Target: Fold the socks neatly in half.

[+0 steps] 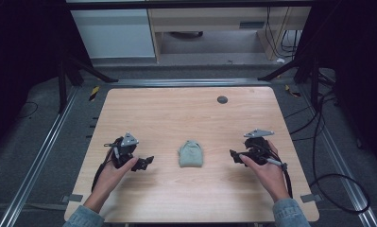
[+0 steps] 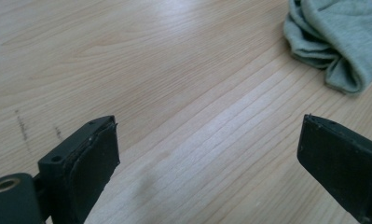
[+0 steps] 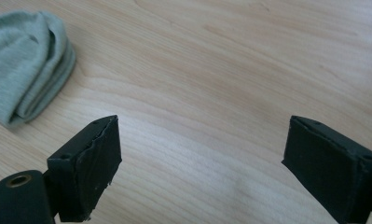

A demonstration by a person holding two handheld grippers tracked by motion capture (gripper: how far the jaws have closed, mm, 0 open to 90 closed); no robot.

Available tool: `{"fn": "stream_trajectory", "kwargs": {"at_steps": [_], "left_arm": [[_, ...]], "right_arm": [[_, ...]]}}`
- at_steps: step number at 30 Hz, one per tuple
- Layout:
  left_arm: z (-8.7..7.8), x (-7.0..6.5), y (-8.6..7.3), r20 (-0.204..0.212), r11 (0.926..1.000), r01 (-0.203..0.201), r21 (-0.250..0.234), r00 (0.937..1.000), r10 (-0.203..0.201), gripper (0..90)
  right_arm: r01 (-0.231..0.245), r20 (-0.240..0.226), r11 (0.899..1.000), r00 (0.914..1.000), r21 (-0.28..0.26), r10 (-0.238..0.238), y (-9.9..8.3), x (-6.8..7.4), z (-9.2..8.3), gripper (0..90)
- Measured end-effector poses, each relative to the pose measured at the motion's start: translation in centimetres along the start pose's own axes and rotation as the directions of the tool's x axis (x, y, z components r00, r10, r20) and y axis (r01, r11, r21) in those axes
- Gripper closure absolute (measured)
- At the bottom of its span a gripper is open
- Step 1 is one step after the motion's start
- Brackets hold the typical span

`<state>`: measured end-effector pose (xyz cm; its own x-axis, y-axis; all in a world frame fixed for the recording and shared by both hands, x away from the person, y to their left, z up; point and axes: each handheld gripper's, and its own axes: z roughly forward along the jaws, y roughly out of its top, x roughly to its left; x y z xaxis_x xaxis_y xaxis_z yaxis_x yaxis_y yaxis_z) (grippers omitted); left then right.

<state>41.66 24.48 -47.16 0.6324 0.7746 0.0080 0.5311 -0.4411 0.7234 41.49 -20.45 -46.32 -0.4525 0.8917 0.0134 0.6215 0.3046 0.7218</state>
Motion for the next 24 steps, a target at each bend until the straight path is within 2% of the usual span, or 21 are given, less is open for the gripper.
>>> {"fn": "stream_trajectory", "kwargs": {"at_steps": [8, 15, 18, 24], "left_arm": [[0.3, 1.2, -0.8, -0.028, 0.9994, 0.014, 0.032, 0.9995, -0.013, 4.6], [0.6, 2.5, -1.4, -0.057, 0.9981, 0.038, 0.047, 0.9978, -0.036, 4.6], [0.8, 3.0, -1.7, -0.068, 0.9973, 0.054, 0.05, 0.9964, -0.051, 4.6], [1.2, 3.5, -2.0, -0.084, 0.9966, 0.065, 0.052, 0.9946, -0.06, 4.6]], "right_arm": [[-0.059, 0.018, 0.998, 0.9982, 0.024, 0.058, -2.0, -1.9, 0.6, 11.0], [-0.12, 0.045, 0.993, 0.9918, 0.016, 0.12, -3.0, -4.0, 1.0, 11.2], [-0.147, 0.047, 0.989, 0.9881, 0.011, 0.147, -3.2, -4.4, 1.0, 11.2], [-0.169, 0.077, 0.986, 0.9826, -0.005, 0.169, -3.5, -5.1, 1.5, 11.1]]}}
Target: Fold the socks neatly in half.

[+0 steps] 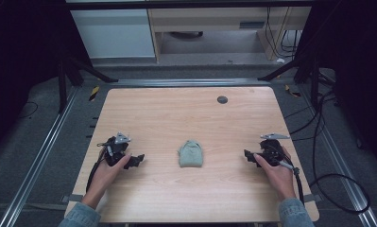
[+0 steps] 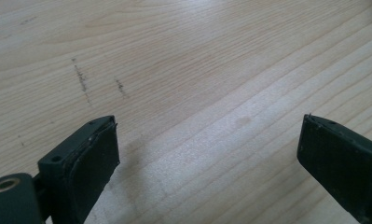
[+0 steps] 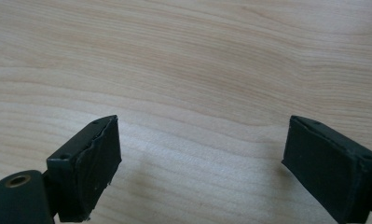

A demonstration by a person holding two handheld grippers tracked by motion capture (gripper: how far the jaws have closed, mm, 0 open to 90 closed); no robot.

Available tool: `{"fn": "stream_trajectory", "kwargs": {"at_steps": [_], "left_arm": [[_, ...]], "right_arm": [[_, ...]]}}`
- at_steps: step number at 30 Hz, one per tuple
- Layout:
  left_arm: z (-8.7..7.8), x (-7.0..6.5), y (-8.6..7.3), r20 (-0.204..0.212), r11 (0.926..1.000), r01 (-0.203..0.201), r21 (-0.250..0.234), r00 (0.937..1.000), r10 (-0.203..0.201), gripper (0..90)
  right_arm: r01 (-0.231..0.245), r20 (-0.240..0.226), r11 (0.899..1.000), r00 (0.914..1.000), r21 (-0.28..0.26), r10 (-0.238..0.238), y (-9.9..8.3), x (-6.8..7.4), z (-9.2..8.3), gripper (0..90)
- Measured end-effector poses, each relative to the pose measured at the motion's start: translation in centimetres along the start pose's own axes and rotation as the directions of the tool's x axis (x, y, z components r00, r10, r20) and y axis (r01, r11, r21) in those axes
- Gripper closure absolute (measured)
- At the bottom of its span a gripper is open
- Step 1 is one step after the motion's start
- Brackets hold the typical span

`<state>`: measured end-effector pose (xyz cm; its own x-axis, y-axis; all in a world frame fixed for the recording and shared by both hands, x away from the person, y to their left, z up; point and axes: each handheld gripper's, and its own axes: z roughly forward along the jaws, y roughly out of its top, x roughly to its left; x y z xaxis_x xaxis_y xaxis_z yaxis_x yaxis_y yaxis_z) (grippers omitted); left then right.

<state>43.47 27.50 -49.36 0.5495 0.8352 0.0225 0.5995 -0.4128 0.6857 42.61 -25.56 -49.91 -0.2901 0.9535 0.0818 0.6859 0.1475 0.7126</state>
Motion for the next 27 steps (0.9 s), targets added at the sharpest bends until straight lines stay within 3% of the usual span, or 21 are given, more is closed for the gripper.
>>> {"fn": "stream_trajectory", "kwargs": {"at_steps": [16, 27], "left_arm": [[1.0, 0.2, -0.3, -0.016, 0.9999, 0.005, 0.014, 0.9999, -0.005, 4.6], [1.4, 0.0, -0.4, -0.013, 0.9999, 0.009, -0.006, 0.9999, -0.009, 1.0]], "right_arm": [[-0.035, 0.025, 0.999, 0.9991, -0.009, 0.035, -0.1, -0.2, 1.0, 9.1], [0.039, 0.082, 0.999, 0.9959, -0.031, -0.036, -0.5, 0.5, 1.6, 6.0]]}}
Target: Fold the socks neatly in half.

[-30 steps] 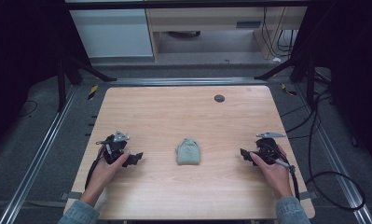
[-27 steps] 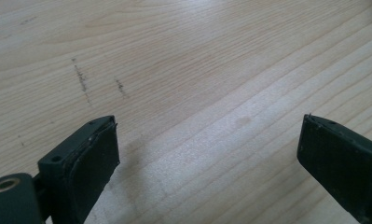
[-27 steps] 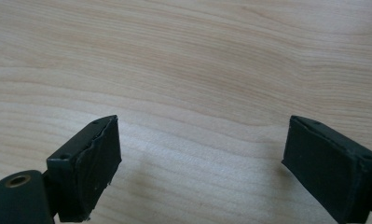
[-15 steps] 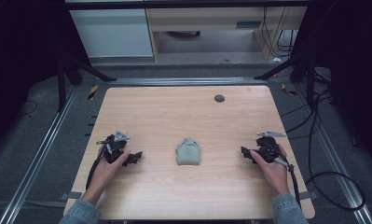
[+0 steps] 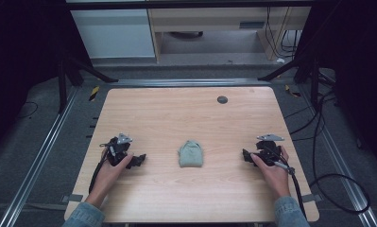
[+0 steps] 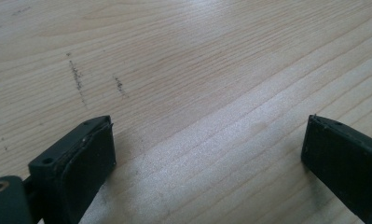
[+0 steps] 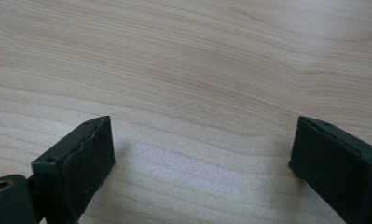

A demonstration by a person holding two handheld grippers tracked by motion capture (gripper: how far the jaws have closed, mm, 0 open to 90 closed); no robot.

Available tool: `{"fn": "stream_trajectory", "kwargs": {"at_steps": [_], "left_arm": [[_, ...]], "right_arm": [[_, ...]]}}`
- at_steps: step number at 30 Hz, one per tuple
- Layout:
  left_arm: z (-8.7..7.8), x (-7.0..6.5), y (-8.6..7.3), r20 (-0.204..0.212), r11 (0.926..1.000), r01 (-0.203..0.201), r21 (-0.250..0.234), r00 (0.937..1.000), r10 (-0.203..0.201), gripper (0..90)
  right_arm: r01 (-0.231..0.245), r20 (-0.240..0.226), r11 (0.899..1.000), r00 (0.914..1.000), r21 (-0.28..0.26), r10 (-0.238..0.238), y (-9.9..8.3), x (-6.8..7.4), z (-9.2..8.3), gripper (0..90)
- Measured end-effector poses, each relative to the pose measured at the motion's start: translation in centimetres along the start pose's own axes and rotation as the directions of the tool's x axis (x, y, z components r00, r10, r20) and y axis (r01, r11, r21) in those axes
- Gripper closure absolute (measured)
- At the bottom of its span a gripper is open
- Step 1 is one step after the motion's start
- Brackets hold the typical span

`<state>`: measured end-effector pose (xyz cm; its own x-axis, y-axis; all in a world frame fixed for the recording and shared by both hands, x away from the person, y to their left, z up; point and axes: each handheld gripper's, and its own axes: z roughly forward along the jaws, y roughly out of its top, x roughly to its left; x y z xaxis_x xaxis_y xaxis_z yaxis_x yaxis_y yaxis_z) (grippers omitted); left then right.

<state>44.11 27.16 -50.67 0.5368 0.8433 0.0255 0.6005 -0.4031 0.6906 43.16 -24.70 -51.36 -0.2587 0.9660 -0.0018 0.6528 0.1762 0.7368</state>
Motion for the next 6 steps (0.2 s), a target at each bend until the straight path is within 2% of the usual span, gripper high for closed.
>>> {"fn": "stream_trajectory", "kwargs": {"at_steps": [4, 6], "left_arm": [[0.27, -0.14, -0.15, -0.002, 0.9995, 0.012, -0.029, 0.9999, -0.012, 0.0], [0.26, -0.12, -0.12, -0.003, 0.9996, 0.012, -0.027, 0.9999, -0.012, 0.0]], "right_arm": [[0.001, 0.004, 1.0, 1.0, 0.0, -0.001, -0.02, 0.02, -0.01, 6.0], [0.001, 0.004, 1.0, 1.0, 0.001, -0.001, -0.01, 0.03, -0.02, 5.4]]}}
